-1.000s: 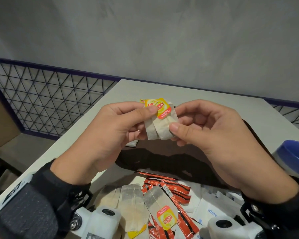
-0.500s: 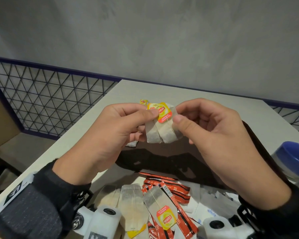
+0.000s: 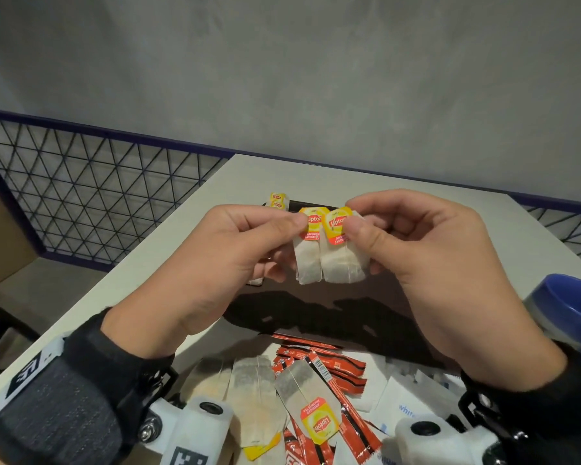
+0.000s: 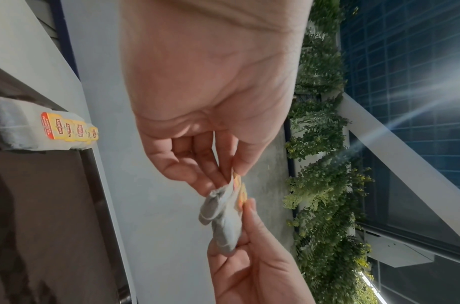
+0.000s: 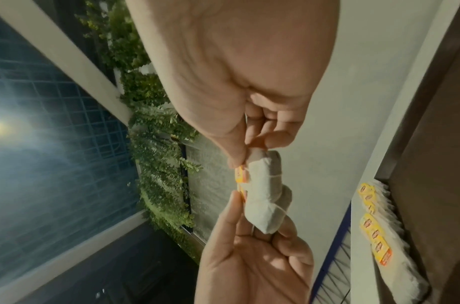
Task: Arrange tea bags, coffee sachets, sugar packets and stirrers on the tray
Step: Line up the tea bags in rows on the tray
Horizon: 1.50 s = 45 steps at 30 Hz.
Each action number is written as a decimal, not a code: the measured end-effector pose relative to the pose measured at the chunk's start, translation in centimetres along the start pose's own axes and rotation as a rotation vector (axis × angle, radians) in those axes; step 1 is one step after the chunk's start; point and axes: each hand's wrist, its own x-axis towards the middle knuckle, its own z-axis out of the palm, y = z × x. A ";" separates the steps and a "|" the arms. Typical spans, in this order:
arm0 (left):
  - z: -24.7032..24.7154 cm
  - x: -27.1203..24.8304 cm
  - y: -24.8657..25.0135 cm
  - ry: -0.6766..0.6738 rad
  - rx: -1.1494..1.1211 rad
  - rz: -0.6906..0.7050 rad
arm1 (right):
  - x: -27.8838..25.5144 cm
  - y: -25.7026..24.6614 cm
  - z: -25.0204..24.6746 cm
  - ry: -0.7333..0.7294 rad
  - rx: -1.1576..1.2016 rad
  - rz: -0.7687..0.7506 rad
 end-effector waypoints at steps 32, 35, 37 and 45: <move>-1.7 0.2 1.1 -0.004 0.065 0.033 | -1.0 -0.1 0.8 -0.246 -0.149 0.156; -3.0 0.5 1.7 0.116 0.062 0.020 | -0.5 0.2 1.3 -0.355 -0.218 0.252; -3.7 0.7 2.0 0.178 0.050 0.013 | 0.1 0.5 2.0 -0.411 -0.302 0.308; -5.6 0.8 2.1 0.305 -0.024 0.016 | 4.1 2.9 6.6 -0.508 -0.363 0.591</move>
